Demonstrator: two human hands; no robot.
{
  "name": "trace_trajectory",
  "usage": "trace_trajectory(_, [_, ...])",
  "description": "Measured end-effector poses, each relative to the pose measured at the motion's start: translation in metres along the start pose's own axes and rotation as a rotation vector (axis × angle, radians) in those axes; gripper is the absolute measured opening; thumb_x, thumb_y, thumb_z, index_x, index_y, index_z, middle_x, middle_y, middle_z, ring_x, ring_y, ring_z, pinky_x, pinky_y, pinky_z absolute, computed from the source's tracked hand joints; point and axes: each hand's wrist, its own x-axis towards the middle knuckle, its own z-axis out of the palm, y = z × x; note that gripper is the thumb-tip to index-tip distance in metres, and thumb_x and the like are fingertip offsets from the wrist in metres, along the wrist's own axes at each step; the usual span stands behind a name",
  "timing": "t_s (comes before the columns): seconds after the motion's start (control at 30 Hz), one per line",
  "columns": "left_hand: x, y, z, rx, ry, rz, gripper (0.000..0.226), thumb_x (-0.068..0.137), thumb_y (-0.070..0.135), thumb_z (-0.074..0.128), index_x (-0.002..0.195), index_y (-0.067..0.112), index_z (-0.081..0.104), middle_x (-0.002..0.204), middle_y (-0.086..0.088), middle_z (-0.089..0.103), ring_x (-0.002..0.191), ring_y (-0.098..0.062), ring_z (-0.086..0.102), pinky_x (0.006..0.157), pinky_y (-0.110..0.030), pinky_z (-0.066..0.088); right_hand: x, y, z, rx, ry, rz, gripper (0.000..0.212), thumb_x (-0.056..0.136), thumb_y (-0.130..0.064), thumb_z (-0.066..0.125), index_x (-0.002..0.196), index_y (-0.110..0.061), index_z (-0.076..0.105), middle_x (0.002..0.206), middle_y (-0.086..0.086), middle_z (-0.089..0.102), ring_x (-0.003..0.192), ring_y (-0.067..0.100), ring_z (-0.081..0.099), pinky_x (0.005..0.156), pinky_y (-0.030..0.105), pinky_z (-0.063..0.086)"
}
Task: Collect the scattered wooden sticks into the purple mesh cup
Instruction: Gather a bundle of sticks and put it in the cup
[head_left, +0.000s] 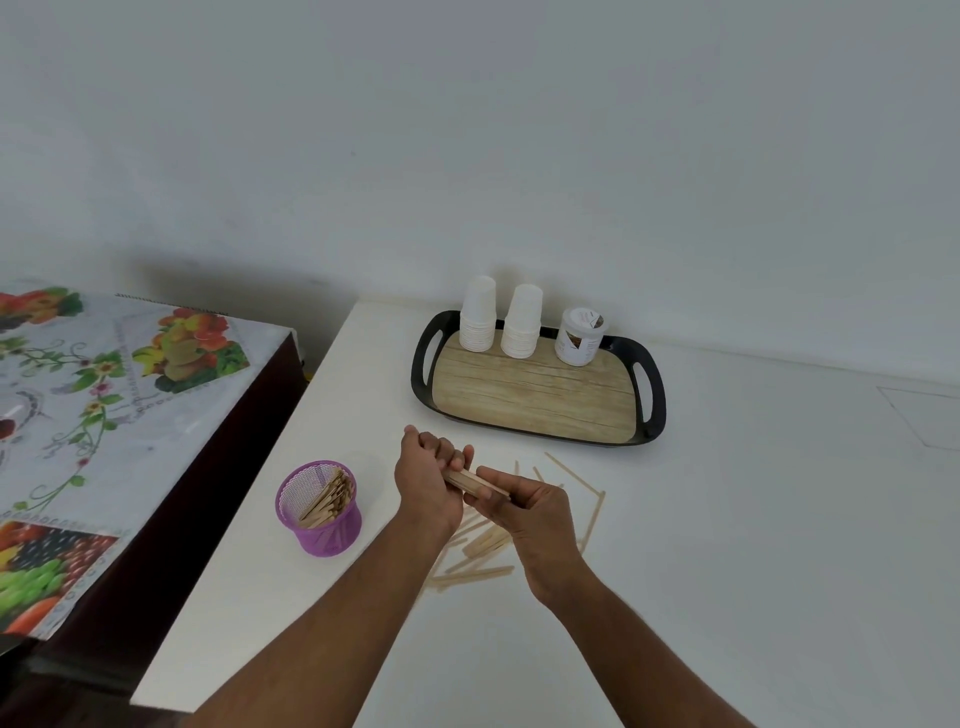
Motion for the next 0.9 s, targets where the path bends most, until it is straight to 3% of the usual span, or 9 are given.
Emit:
trace_trajectory(0.13, [0.004, 0.002, -0.014, 0.067, -0.06, 0.079, 0.056, 0.11, 0.038, 0.04, 0.06, 0.015, 0.05, 0.051, -0.004, 0.048, 0.048, -0.019, 0.055, 0.079, -0.04, 0.057, 0.002, -0.005, 0.005, -0.042, 0.005, 0.004, 0.027, 0.083, -0.008, 0.083, 0.109, -0.015, 0.081, 0.099, 0.006, 0.082, 0.094, 0.024, 0.079, 0.094, 0.033, 0.061])
trace_trajectory(0.23, [0.007, 0.008, -0.029, 0.144, -0.112, 0.121, 0.056, 0.108, 0.052, 0.035, 0.082, 0.012, 0.065, 0.075, -0.012, 0.072, 0.076, -0.025, 0.074, 0.09, -0.04, 0.057, 0.005, -0.006, 0.007, -0.082, -0.002, 0.018, 0.026, 0.083, -0.007, 0.082, 0.108, -0.016, 0.081, 0.099, 0.004, 0.082, 0.093, 0.023, 0.079, 0.094, 0.034, 0.06])
trace_trajectory(0.37, [0.014, 0.007, -0.06, 0.434, -0.089, 0.212, 0.064, 0.107, 0.057, 0.02, 0.109, 0.015, 0.068, 0.109, -0.006, 0.078, 0.114, -0.021, 0.07, 0.104, -0.038, 0.047, 0.011, -0.011, 0.011, -0.125, 0.005, 0.036, 0.026, 0.085, -0.005, 0.081, 0.109, -0.015, 0.081, 0.098, 0.005, 0.082, 0.094, 0.021, 0.079, 0.098, 0.036, 0.057])
trace_trajectory(0.5, [0.024, -0.004, -0.111, 0.831, -0.144, 0.508, 0.045, 0.112, 0.036, 0.028, 0.106, 0.023, 0.07, 0.112, 0.008, 0.075, 0.119, -0.011, 0.064, 0.11, -0.035, 0.044, 0.02, -0.023, 0.028, -0.266, -0.029, -0.029, 0.026, 0.085, -0.008, 0.082, 0.108, -0.02, 0.081, 0.095, -0.002, 0.082, 0.093, 0.014, 0.078, 0.097, 0.031, 0.058])
trace_trajectory(0.6, [0.032, -0.007, -0.138, 1.331, -0.191, 0.643, 0.039, 0.11, 0.045, 0.028, 0.118, 0.035, 0.064, 0.131, 0.016, 0.065, 0.131, -0.007, 0.055, 0.104, -0.02, 0.043, 0.027, -0.033, 0.05, -0.474, -0.094, -0.173, 0.027, 0.087, -0.005, 0.08, 0.108, -0.022, 0.081, 0.096, -0.008, 0.082, 0.09, 0.008, 0.077, 0.093, 0.028, 0.06])
trace_trajectory(0.7, [0.041, -0.01, -0.157, 1.727, -0.288, 0.736, 0.047, 0.108, 0.053, 0.025, 0.146, 0.034, 0.046, 0.156, 0.015, 0.045, 0.15, -0.005, 0.031, 0.12, -0.024, 0.023, 0.032, -0.036, 0.08, -0.746, -0.202, -0.437, 0.028, 0.089, -0.003, 0.077, 0.111, -0.018, 0.081, 0.102, -0.007, 0.081, 0.088, -0.003, 0.073, 0.085, 0.014, 0.057])
trace_trajectory(0.77, [0.043, -0.014, -0.162, 1.865, -0.355, 0.795, 0.056, 0.105, 0.063, 0.02, 0.152, 0.035, 0.034, 0.16, 0.013, 0.041, 0.152, -0.008, 0.029, 0.123, -0.026, 0.012, 0.036, -0.038, 0.1, -0.913, -0.296, -0.638, 0.028, 0.092, -0.002, 0.074, 0.116, -0.015, 0.079, 0.109, 0.0, 0.08, 0.094, 0.003, 0.073, 0.086, 0.017, 0.058])
trace_trajectory(0.8, [0.043, -0.015, -0.164, 1.89, -0.36, 0.805, 0.059, 0.103, 0.068, 0.019, 0.151, 0.037, 0.033, 0.159, 0.013, 0.043, 0.15, -0.01, 0.032, 0.122, -0.027, 0.012, 0.04, -0.038, 0.11, -1.011, -0.36, -0.733, 0.029, 0.093, -0.002, 0.072, 0.118, -0.013, 0.078, 0.114, 0.003, 0.079, 0.098, 0.009, 0.074, 0.089, 0.023, 0.059])
trace_trajectory(0.9, [0.042, -0.017, -0.164, 1.922, -0.335, 0.821, 0.061, 0.098, 0.077, 0.026, 0.144, 0.039, 0.037, 0.148, 0.015, 0.056, 0.138, -0.014, 0.051, 0.113, -0.029, 0.034, 0.05, -0.041, 0.139, -1.411, -0.638, -0.879, 0.04, 0.092, -0.005, 0.074, 0.131, -0.013, 0.071, 0.13, 0.008, 0.072, 0.113, 0.025, 0.071, 0.097, 0.036, 0.059])
